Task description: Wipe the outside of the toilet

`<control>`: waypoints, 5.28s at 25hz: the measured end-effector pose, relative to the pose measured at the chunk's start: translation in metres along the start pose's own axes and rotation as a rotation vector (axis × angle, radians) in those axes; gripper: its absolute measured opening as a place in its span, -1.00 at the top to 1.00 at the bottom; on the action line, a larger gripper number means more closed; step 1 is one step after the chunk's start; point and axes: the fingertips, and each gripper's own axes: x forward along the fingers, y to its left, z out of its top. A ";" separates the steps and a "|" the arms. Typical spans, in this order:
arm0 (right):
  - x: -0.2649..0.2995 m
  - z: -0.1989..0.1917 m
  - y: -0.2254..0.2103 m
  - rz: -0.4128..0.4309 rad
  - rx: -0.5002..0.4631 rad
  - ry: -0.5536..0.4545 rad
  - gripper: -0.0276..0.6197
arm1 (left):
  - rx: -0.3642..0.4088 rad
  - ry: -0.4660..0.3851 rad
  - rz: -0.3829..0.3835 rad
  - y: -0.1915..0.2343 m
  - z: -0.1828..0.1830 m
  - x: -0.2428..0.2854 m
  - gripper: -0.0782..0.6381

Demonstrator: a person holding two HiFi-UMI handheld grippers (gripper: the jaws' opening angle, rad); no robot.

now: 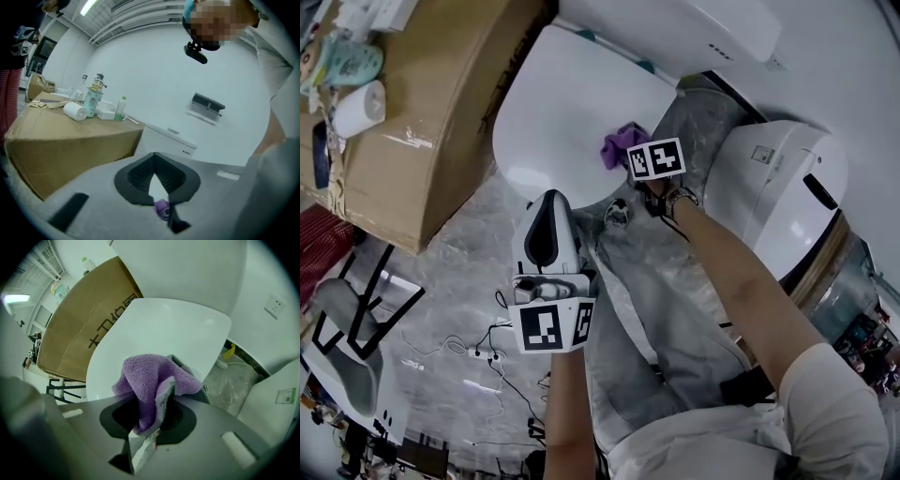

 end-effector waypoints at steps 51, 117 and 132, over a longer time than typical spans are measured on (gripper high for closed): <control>0.096 0.087 0.212 0.066 -0.044 -0.024 0.64 | -0.033 0.031 -0.122 0.169 0.032 -0.006 0.76; 0.114 0.050 0.272 0.161 -0.095 -0.002 0.64 | -0.044 0.052 -0.097 0.191 0.019 -0.041 0.76; 0.098 -0.026 0.250 0.167 -0.122 0.094 0.64 | -0.032 0.032 -0.080 0.181 0.020 -0.044 0.76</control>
